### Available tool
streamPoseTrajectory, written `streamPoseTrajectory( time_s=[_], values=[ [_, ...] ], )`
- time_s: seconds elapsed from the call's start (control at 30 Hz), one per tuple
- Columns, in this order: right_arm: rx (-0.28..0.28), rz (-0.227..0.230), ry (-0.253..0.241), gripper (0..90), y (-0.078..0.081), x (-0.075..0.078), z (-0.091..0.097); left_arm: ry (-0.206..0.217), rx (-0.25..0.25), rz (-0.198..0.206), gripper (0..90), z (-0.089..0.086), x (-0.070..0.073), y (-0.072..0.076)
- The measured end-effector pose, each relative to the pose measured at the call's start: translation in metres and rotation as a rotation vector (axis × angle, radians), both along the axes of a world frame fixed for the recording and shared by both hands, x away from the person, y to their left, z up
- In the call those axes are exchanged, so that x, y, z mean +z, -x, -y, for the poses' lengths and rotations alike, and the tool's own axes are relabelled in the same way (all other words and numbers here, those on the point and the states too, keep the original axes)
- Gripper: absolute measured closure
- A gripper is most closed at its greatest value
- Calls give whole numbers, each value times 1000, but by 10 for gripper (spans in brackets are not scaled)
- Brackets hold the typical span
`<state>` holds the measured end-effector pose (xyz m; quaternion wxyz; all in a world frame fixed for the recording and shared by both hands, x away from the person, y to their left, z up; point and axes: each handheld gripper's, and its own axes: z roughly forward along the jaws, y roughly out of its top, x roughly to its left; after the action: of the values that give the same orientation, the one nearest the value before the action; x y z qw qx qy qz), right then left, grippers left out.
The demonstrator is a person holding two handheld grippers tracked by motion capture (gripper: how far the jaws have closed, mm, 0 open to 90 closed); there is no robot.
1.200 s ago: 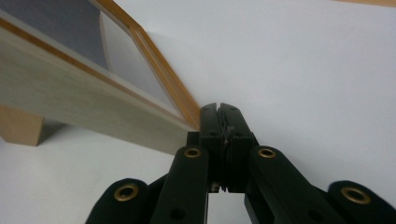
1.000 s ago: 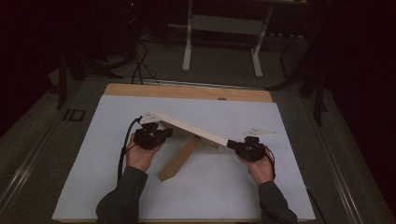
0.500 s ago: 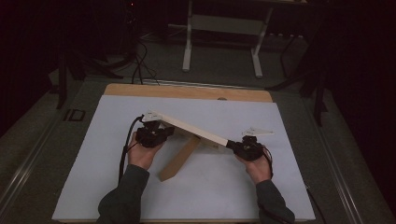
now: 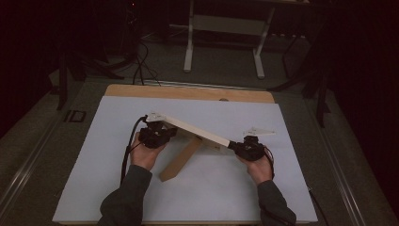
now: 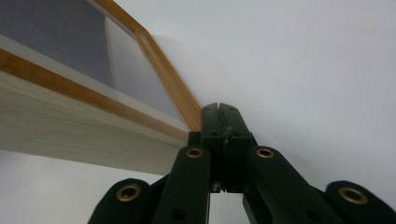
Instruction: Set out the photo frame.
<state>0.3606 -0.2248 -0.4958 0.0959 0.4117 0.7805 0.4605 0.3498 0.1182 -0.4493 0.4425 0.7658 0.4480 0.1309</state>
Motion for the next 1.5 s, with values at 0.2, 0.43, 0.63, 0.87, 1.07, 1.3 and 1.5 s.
streamPoseTrajectory(
  time_s=[0.2,0.43,0.63,0.87,1.07,1.3,1.5],
  values=[
    [6,-2,-2,897,0,0,0,-2,-12,2,900,4,2,0],
    [15,1,0,897,1,0,0,3,-34,13,900,11,8,2],
    [19,0,3,897,2,0,-1,-4,-61,23,899,17,13,5],
    [23,2,5,897,3,1,-1,-6,-91,39,899,25,19,9],
    [27,4,11,898,4,1,-2,-18,-117,46,899,32,23,13],
    [37,8,14,898,6,1,-3,-22,-140,54,899,39,26,16],
    [46,15,16,898,7,2,-4,-31,-157,57,899,43,27,18]
  ],
)
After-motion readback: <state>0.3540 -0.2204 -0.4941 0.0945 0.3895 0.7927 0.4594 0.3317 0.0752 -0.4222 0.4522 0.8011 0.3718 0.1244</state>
